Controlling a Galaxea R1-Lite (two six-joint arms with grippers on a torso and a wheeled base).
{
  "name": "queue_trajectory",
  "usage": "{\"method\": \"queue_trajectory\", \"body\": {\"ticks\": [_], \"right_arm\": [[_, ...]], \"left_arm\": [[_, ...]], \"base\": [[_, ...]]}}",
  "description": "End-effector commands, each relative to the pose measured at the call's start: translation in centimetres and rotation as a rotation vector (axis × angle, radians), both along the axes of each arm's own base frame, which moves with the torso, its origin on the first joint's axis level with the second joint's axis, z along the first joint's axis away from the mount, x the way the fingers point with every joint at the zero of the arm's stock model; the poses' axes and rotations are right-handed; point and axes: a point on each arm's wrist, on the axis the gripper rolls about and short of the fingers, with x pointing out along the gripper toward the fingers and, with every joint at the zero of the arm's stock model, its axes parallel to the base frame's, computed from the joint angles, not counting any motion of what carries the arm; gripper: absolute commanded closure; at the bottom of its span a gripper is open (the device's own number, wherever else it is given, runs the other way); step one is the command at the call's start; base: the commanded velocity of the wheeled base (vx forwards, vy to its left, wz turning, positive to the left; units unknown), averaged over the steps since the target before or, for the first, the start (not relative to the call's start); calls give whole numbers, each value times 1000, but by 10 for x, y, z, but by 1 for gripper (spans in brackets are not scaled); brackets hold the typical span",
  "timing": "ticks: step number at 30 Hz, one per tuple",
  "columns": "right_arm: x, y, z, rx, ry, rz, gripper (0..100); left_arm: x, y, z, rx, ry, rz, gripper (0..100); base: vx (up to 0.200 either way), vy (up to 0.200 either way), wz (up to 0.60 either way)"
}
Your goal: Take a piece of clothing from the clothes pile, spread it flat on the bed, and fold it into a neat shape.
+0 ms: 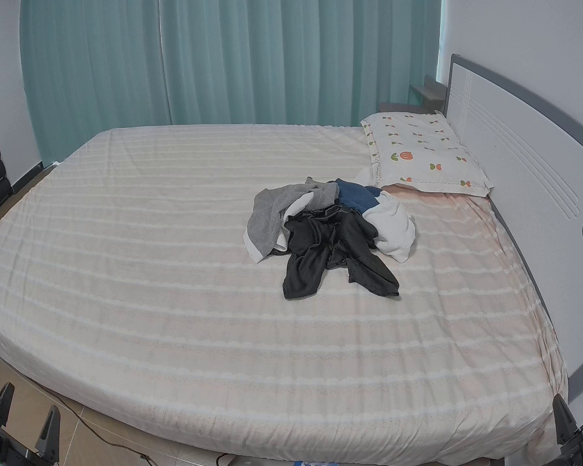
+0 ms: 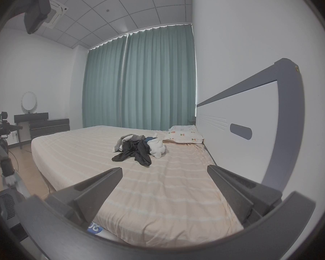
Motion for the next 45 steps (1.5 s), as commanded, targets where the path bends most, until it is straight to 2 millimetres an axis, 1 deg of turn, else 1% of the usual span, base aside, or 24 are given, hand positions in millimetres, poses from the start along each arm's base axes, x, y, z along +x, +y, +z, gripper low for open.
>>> {"method": "queue_trajectory", "body": {"ticks": [1,3,6,8,12,16,19,20,22,24,25,26,28,29,30,31,33,34,37,38,41,43,44,45], "right_arm": [[-8,1,36,28,-89,75,0],[-6,3,58,23,-80,112,0],[11,4,63,-76,23,146,0],[31,4,65,-37,139,156,0],[81,4,73,135,312,175,0],[142,12,70,152,429,220,0],[198,19,61,180,499,208,0],[198,19,61,180,499,208,0],[252,30,47,229,533,166,0],[279,42,38,268,542,147,0],[285,44,36,277,544,142,0],[307,55,27,296,551,121,0],[328,63,18,298,557,104,0],[348,71,10,295,561,94,0],[350,72,9,296,561,90,0],[371,80,-3,296,565,78,0],[389,90,-17,312,576,67,0],[389,90,-17,312,576,67,0],[421,107,-45,342,587,41,0],[422,107,-45,343,587,39,0],[449,115,-68,336,576,1,0],[449,115,-68,336,576,1,0],[465,119,-79,347,572,-19,0],[470,121,-84,354,575,-21,0]], "left_arm": [[1,0,-4,-2,7,2,0],[1,0,-4,-1,7,2,0],[1,0,-4,-2,7,0,0],[1,0,-4,-2,7,2,0],[1,0,-4,12,7,0,0],[1,0,-4,1,7,3,0],[1,0,-4,10,7,0,0],[1,0,-4,10,7,0,0],[1,0,-4,9,7,0,0],[1,0,-4,9,7,0,0],[1,0,-4,9,7,0,0],[1,0,-4,9,7,0,0],[1,0,-4,10,7,0,0],[1,0,-4,10,7,1,0],[1,0,-4,10,7,0,0],[1,0,-4,10,7,0,0],[1,0,-4,9,7,0,0],[1,0,-4,9,7,0,0],[1,0,-4,9,7,0,0],[1,0,-4,9,7,0,0],[1,0,-4,7,7,0,0],[1,0,-4,7,7,0,0],[1,0,-4,2,7,3,0],[1,0,-4,1,7,3,0]], "base": [[0,0,0],[0,0,0],[0,0,0],[0,0,0],[0,0,0],[0,0,0],[0,0,0],[0,0,0],[0,0,0],[0,0,0],[0,0,0],[0,0,0],[0,0,0],[0,0,0],[0,0,0],[0,0,0],[0,0,0],[0,0,0],[0,0,0],[0,0,0],[0,0,0],[0,0,0],[0,0,0],[0,0,0]]}}
